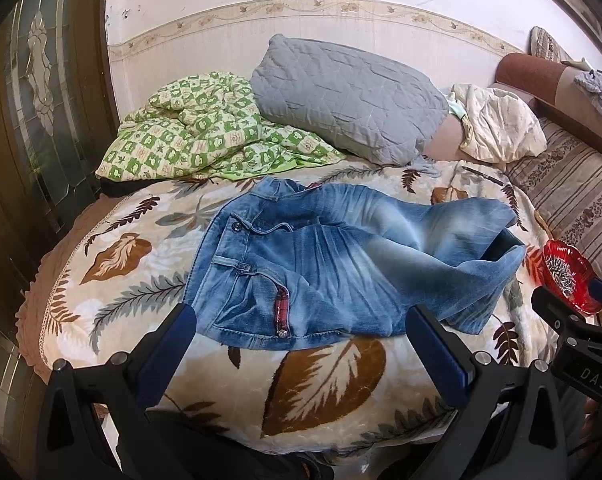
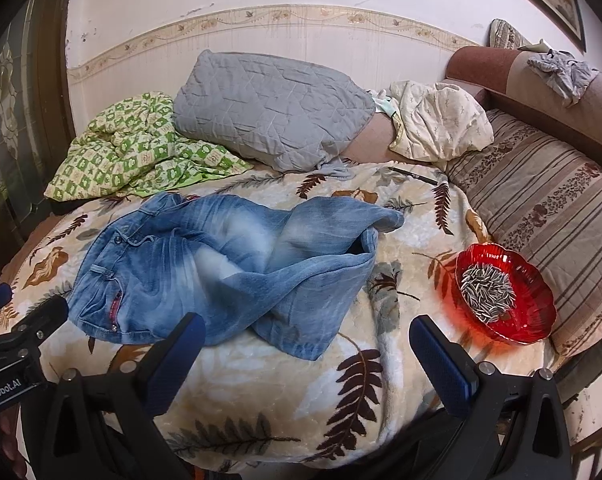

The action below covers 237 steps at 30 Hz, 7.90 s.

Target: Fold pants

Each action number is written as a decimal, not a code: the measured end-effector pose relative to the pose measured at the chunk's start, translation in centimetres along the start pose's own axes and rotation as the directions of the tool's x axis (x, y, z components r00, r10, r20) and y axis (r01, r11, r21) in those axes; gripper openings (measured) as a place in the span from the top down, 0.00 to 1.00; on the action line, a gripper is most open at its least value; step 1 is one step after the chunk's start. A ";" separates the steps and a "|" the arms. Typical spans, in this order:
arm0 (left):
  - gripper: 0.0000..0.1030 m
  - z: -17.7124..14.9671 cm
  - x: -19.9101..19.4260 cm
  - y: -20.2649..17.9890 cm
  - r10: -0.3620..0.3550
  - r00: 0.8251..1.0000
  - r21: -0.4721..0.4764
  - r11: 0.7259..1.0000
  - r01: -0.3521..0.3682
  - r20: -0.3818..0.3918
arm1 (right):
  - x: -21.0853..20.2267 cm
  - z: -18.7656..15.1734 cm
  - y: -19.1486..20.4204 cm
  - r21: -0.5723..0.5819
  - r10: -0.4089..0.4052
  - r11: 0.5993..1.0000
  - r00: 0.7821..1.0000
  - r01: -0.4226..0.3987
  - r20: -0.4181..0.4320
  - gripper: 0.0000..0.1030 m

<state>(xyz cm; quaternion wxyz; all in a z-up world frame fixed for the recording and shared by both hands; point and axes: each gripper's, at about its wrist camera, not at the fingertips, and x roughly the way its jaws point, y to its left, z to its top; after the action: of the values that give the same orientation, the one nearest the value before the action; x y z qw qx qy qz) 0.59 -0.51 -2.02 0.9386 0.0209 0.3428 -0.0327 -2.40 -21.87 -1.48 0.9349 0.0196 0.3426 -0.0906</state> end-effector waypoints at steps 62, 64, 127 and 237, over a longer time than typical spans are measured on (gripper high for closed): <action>0.00 14.5 23.1 -13.1 -0.430 0.845 0.682 0.515 0.519 -0.319 | 21.1 8.8 -17.1 0.312 0.378 0.901 0.899 -0.302 -0.220 0.00; 0.00 14.4 24.4 -14.2 -0.447 0.829 0.684 0.488 0.542 -0.338 | 22.4 9.0 -17.0 0.336 0.393 0.891 0.888 -0.305 -0.237 0.02; 0.93 4.0 10.8 -19.4 -0.456 0.729 0.657 0.340 0.673 -0.510 | 21.1 4.7 -13.8 0.318 0.442 0.888 0.812 -0.333 -0.381 0.96; 0.67 16.5 37.3 12.5 -0.246 0.840 0.009 0.958 0.286 -0.484 | 34.9 13.7 20.9 -0.596 0.247 0.613 0.843 -0.518 -0.479 0.30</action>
<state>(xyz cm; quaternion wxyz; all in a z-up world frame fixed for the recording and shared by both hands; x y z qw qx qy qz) 40.59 9.14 -13.24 0.8095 0.0186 0.5616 -0.1703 36.23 -8.09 -14.03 0.7896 -0.2496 0.4978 0.2578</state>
